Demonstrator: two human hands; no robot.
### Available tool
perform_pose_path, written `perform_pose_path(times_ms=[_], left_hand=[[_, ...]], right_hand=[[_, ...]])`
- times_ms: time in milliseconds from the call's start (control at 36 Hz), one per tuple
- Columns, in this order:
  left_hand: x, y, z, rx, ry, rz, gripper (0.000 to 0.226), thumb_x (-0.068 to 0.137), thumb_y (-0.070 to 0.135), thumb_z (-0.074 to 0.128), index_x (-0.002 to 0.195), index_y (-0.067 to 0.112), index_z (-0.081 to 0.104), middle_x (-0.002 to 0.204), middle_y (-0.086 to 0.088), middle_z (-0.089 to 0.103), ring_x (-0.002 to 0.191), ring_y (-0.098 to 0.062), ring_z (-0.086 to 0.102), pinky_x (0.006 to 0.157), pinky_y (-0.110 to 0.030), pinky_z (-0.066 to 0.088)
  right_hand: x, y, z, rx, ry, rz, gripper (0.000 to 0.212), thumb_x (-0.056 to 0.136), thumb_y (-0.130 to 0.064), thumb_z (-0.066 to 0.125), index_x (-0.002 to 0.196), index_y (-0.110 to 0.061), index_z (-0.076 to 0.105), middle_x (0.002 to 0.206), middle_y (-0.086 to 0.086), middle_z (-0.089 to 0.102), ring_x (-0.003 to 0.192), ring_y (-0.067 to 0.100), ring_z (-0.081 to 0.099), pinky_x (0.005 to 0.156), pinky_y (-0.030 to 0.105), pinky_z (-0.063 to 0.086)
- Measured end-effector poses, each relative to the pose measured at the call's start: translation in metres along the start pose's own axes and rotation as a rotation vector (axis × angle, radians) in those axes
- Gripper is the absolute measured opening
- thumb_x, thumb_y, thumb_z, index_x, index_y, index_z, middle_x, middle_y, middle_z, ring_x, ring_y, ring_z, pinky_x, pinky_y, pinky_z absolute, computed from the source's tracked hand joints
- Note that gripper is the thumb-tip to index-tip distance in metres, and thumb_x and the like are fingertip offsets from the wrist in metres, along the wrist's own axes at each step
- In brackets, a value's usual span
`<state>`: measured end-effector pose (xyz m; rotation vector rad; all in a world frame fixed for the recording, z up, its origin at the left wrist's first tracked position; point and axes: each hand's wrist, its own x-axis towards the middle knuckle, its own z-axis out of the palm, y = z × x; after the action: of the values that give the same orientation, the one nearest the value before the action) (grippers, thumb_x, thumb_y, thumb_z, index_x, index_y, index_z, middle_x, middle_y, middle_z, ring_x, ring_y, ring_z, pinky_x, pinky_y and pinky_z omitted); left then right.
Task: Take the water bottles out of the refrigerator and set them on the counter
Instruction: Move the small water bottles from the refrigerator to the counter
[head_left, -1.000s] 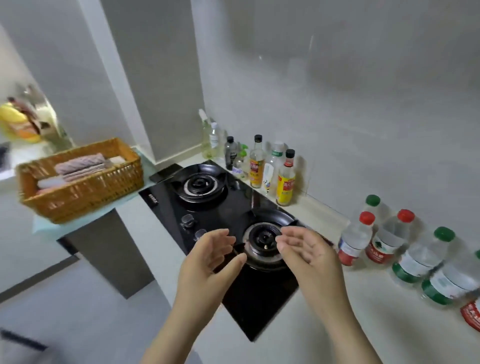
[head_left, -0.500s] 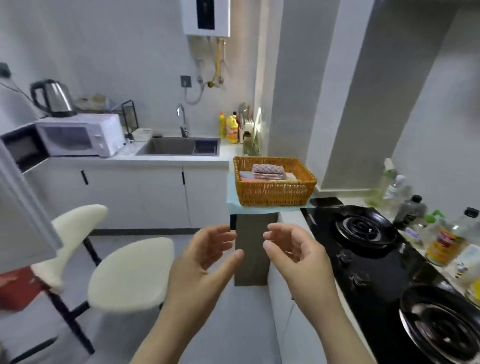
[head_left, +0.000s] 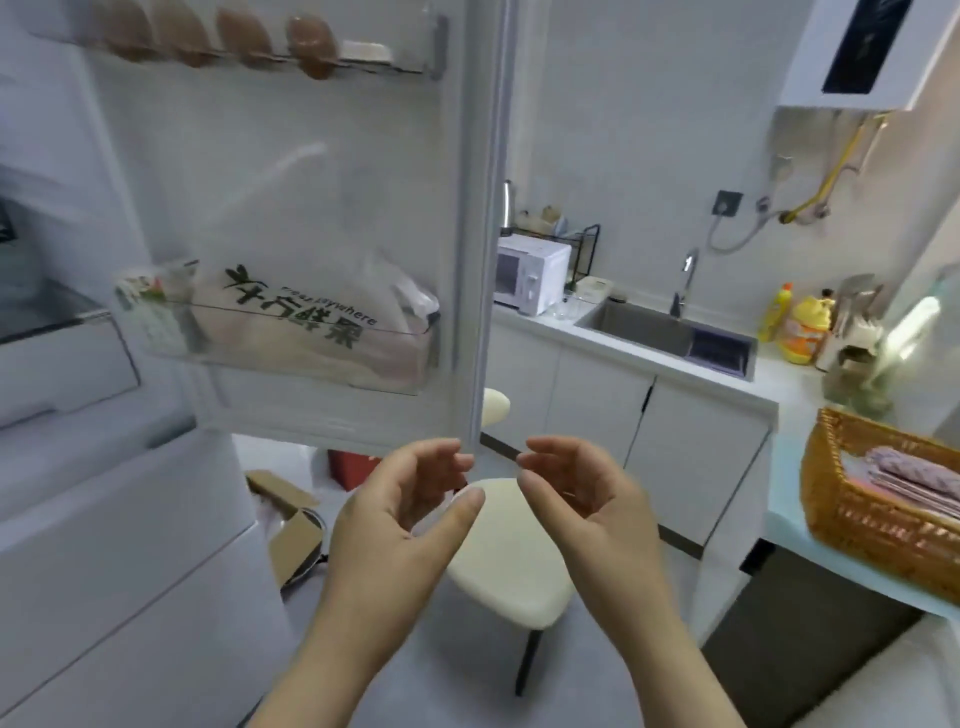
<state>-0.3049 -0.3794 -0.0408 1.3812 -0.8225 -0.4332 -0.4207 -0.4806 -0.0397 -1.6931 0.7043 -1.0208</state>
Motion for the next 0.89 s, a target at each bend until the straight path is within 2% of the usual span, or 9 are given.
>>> perform_pose_path(times_ms=[139,222,333,444,583,667,750,889], left_hand=[[0.016,-0.002,-0.043,0.040,0.201,0.009,0.029,0.081,0.006,0.071,0.102,0.025,0.067,0.101,0.008,0.074,0.101,-0.008,0.067,0.092,-0.030,0.051],[0.019,-0.001,-0.066,0.045,0.329,0.022,0.029,0.081,0.002,0.071,0.103,0.020,0.067,0.099,0.006,0.074,0.098,-0.008,0.069,0.089,-0.027,0.054],[0.021,0.001,-0.091,0.060,0.467,0.024,0.030,0.081,0.001,0.071,0.102,0.021,0.067,0.099,0.007,0.074,0.097,-0.007,0.068,0.079,-0.013,0.051],[0.023,0.000,-0.117,0.129,0.593,0.049,0.030,0.080,0.001,0.071,0.099,0.024,0.067,0.098,0.009,0.074,0.097,-0.005,0.068,0.083,-0.013,0.051],[0.024,-0.003,-0.153,0.158,0.714,0.061,0.032,0.080,-0.001,0.070,0.099,0.024,0.066,0.099,0.008,0.074,0.097,-0.007,0.068,0.085,-0.015,0.051],[0.028,-0.004,-0.178,0.166,0.764,0.073,0.032,0.080,0.001,0.070,0.102,0.024,0.065,0.099,0.010,0.074,0.097,-0.006,0.068,0.085,-0.015,0.051],[0.035,-0.006,-0.207,0.180,0.796,0.089,0.032,0.080,0.000,0.070,0.102,0.023,0.065,0.099,0.008,0.074,0.096,-0.008,0.068,0.085,-0.017,0.052],[0.051,-0.006,-0.266,0.204,0.832,0.125,0.032,0.080,0.001,0.070,0.102,0.024,0.065,0.099,0.009,0.074,0.096,-0.008,0.068,0.081,-0.015,0.052]], right_hand=[[0.034,-0.003,0.056,0.089,-0.209,-0.084,0.021,0.084,-0.010,0.071,0.096,-0.027,0.069,0.089,-0.009,0.073,0.088,0.006,0.069,0.078,0.020,0.054],[0.049,-0.005,0.086,0.149,-0.338,-0.115,0.020,0.084,-0.009,0.071,0.096,-0.025,0.070,0.089,-0.007,0.073,0.086,0.006,0.068,0.076,0.018,0.053],[0.067,-0.009,0.127,0.215,-0.491,-0.130,0.018,0.084,-0.010,0.072,0.096,-0.023,0.069,0.089,-0.004,0.074,0.085,0.013,0.070,0.077,0.023,0.054],[0.079,-0.013,0.169,0.243,-0.619,-0.160,0.020,0.085,-0.007,0.070,0.098,-0.022,0.069,0.089,-0.009,0.074,0.085,0.007,0.069,0.079,0.022,0.055],[0.083,-0.022,0.219,0.279,-0.732,-0.166,0.020,0.086,-0.009,0.069,0.101,-0.021,0.069,0.091,-0.005,0.073,0.086,0.008,0.069,0.080,0.028,0.056],[0.087,-0.027,0.251,0.304,-0.775,-0.175,0.020,0.086,-0.010,0.069,0.102,-0.021,0.069,0.091,-0.006,0.073,0.083,0.008,0.068,0.071,0.026,0.054],[0.090,-0.031,0.284,0.330,-0.797,-0.187,0.021,0.086,-0.008,0.069,0.102,-0.022,0.068,0.092,-0.007,0.073,0.087,0.004,0.068,0.078,0.018,0.053],[0.095,-0.041,0.347,0.342,-0.821,-0.219,0.020,0.085,-0.010,0.070,0.100,-0.024,0.068,0.091,-0.008,0.073,0.088,0.005,0.068,0.081,0.021,0.053]])
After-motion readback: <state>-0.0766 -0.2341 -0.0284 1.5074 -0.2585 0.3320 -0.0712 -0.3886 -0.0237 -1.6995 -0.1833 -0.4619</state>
